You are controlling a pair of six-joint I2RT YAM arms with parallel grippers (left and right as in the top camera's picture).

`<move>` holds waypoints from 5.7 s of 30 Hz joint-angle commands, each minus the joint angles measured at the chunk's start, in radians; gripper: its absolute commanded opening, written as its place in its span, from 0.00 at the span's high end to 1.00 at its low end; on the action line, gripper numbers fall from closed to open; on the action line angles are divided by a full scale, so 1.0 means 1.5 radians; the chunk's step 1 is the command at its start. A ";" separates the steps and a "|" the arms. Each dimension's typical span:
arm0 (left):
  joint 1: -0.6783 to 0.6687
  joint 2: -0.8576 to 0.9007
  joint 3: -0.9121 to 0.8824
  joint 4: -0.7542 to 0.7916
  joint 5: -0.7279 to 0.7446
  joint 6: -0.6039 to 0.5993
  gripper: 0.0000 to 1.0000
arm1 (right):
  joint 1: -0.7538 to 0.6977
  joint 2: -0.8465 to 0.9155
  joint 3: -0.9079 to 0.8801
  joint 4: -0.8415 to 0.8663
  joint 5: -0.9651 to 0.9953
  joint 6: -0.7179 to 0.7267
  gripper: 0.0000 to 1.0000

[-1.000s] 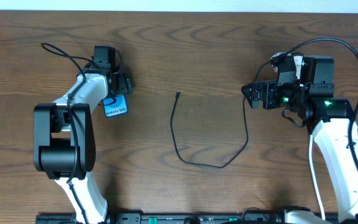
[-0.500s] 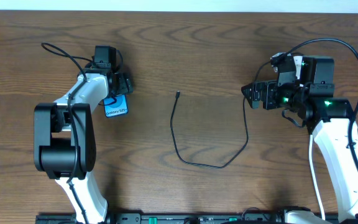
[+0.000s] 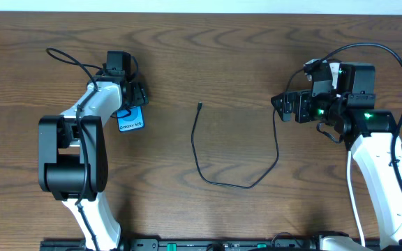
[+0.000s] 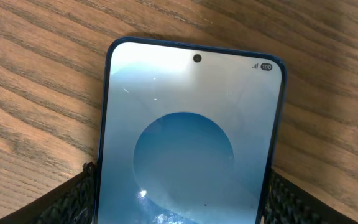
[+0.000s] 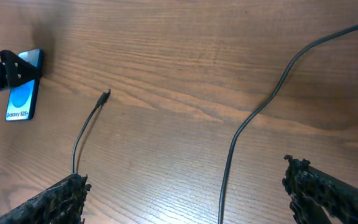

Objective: Plug charger to phone and switch on socket

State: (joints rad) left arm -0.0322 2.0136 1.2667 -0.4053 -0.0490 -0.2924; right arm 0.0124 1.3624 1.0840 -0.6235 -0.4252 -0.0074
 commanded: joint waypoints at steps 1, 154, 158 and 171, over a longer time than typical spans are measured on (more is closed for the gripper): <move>-0.004 0.041 -0.016 -0.026 0.025 -0.016 0.21 | 0.006 0.003 0.014 -0.004 0.003 0.009 0.01; -0.004 -0.083 -0.007 -0.166 0.077 0.122 0.25 | 0.005 0.003 0.014 0.002 0.003 0.009 0.01; -0.004 -0.083 -0.007 -0.166 0.077 0.122 0.25 | 0.005 0.003 0.014 0.002 0.003 0.009 0.01; -0.004 -0.083 -0.007 -0.166 0.077 0.121 0.25 | 0.005 0.003 0.014 0.002 0.003 0.009 0.01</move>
State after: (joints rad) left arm -0.0349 1.9205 1.2625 -0.6502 0.0723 -0.1024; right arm 0.0124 1.3624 1.0840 -0.6174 -0.4221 -0.0071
